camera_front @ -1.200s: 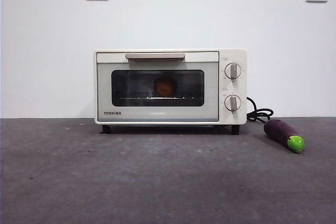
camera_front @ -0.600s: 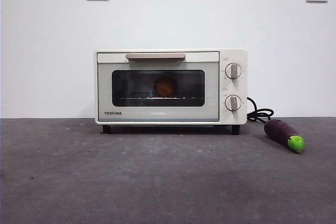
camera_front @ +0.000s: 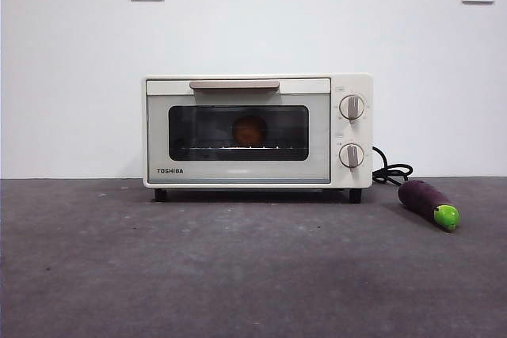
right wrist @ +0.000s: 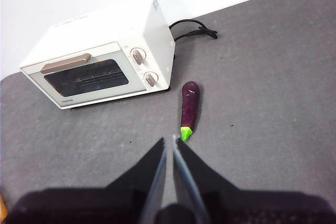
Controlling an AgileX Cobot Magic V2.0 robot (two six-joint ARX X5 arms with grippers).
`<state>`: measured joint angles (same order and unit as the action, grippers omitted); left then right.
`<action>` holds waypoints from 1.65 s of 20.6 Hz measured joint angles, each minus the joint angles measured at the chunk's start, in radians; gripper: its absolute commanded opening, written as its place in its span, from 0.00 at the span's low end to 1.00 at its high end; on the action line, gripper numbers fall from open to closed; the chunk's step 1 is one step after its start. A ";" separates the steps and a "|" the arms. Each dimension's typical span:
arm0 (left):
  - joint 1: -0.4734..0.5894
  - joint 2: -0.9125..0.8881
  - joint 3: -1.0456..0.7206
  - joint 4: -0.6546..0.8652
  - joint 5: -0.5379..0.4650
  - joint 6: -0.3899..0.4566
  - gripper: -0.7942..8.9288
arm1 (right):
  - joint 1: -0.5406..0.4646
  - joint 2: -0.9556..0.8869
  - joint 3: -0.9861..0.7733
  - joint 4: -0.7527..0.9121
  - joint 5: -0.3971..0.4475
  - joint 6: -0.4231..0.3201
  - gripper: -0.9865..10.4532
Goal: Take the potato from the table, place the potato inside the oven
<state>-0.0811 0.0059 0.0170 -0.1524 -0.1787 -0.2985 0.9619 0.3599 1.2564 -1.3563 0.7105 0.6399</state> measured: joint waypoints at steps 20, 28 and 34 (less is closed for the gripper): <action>0.046 0.000 0.000 -0.020 0.179 0.341 0.08 | 0.000 0.000 0.000 0.000 0.000 0.000 0.11; 0.069 0.000 0.000 -0.020 0.238 0.414 0.08 | 0.000 0.000 0.000 0.000 0.000 0.000 0.11; 0.077 0.000 0.000 -0.019 0.238 0.420 0.08 | 0.000 0.000 0.000 0.000 0.000 0.000 0.11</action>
<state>-0.0044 0.0063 0.0174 -0.1715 0.0593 0.1211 0.9619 0.3599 1.2564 -1.3563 0.7105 0.6399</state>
